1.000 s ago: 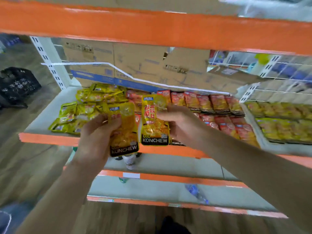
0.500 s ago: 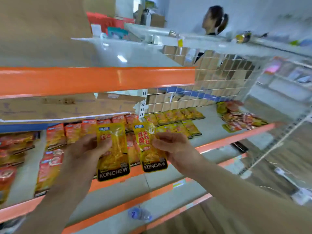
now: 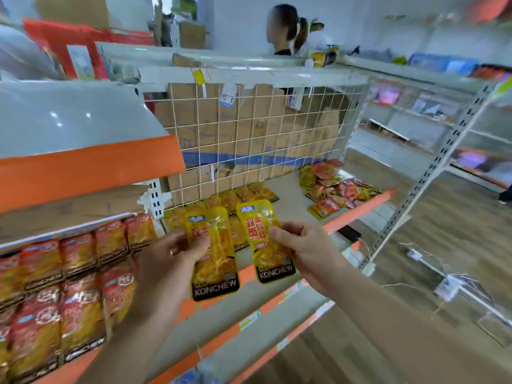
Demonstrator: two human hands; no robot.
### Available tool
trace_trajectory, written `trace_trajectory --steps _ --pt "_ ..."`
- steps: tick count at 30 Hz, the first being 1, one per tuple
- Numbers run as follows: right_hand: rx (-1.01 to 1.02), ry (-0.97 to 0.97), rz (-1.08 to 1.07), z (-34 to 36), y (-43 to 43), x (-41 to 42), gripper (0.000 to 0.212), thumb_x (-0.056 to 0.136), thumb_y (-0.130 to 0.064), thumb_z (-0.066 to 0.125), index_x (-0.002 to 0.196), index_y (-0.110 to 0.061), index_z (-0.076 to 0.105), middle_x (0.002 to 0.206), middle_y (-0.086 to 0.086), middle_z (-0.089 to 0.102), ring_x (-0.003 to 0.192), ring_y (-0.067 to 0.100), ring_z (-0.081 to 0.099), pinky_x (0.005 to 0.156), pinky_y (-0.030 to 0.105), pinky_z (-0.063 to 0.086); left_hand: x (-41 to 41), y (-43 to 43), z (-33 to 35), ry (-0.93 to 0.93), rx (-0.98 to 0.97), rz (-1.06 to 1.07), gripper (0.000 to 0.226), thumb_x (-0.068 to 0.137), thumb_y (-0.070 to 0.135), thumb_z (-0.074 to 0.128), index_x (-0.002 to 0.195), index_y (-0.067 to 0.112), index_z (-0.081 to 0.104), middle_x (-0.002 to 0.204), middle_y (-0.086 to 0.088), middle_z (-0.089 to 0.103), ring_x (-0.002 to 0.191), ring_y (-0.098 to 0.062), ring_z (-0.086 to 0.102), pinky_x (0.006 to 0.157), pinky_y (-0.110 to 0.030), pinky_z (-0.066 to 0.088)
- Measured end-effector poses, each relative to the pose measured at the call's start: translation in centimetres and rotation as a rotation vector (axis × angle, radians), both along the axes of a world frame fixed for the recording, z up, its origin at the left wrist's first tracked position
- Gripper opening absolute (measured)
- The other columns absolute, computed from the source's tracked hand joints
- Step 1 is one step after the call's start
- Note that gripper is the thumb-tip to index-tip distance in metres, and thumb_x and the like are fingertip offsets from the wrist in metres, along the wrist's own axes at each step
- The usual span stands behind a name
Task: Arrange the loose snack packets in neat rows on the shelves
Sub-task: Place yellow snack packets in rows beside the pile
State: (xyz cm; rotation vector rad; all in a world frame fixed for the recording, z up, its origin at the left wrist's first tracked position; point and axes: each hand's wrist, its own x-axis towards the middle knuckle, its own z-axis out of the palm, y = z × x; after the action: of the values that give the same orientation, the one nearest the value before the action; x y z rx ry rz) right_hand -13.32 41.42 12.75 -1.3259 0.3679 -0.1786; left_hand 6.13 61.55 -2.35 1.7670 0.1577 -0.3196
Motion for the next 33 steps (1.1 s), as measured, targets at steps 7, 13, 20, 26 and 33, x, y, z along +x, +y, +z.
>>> trace_trajectory --steps 7,13,20,26,33 --pt "0.037 0.0 -0.075 -0.8 -2.1 -0.1 0.018 0.09 -0.003 0.064 0.103 0.008 0.07 0.087 0.014 0.072 0.067 0.017 0.068 0.066 0.027 0.059 -13.5 -1.8 13.9 -0.225 -0.315 -0.009 0.017 0.085 0.012 0.076 0.075 0.024 0.068 0.058 0.009 0.068 0.033 0.001 0.043 0.047 -0.026 0.033" --pt "0.035 0.03 -0.125 -1.3 -2.8 0.3 0.015 0.094 0.0 0.058 0.102 0.002 0.071 0.091 0.015 0.073 0.072 0.02 0.069 0.073 0.03 0.06 -10.6 -3.3 11.7 -0.236 -0.301 -0.11 0.021 0.085 0.011 0.077 0.069 0.025 0.076 0.068 0.007 0.073 0.058 -0.003 0.063 0.063 -0.024 0.044" --pt "0.02 0.09 -0.148 -2.1 -4.4 1.7 0.022 0.095 0.006 0.051 0.094 -0.004 0.07 0.086 0.013 0.07 0.073 0.019 0.065 0.071 0.027 0.057 -9.6 -5.4 10.6 -0.288 -0.304 -0.11 0.025 0.089 0.007 0.072 0.069 0.022 0.069 0.059 0.016 0.067 0.054 0.007 0.057 0.052 -0.004 0.04" --pt "-0.023 0.078 -0.088 -3.5 -7.1 3.9 0.019 0.096 0.004 0.054 0.101 -0.004 0.07 0.086 0.008 0.073 0.072 0.014 0.068 0.071 0.024 0.059 -8.5 -7.1 10.0 -0.313 -0.232 -0.081 0.018 0.088 0.008 0.073 0.079 0.023 0.073 0.068 0.013 0.072 0.065 -0.002 0.062 0.061 -0.011 0.046" --pt "-0.195 0.088 0.016 -5.4 -13.0 7.1 0.018 0.091 0.005 0.062 0.105 -0.003 0.069 0.08 0.006 0.074 0.07 0.014 0.066 0.066 0.023 0.056 -7.7 -12.3 8.8 -0.297 -0.198 0.069 0.028 0.086 0.006 0.075 0.074 0.031 0.071 0.069 0.014 0.074 0.066 -0.001 0.066 0.067 -0.019 0.053"
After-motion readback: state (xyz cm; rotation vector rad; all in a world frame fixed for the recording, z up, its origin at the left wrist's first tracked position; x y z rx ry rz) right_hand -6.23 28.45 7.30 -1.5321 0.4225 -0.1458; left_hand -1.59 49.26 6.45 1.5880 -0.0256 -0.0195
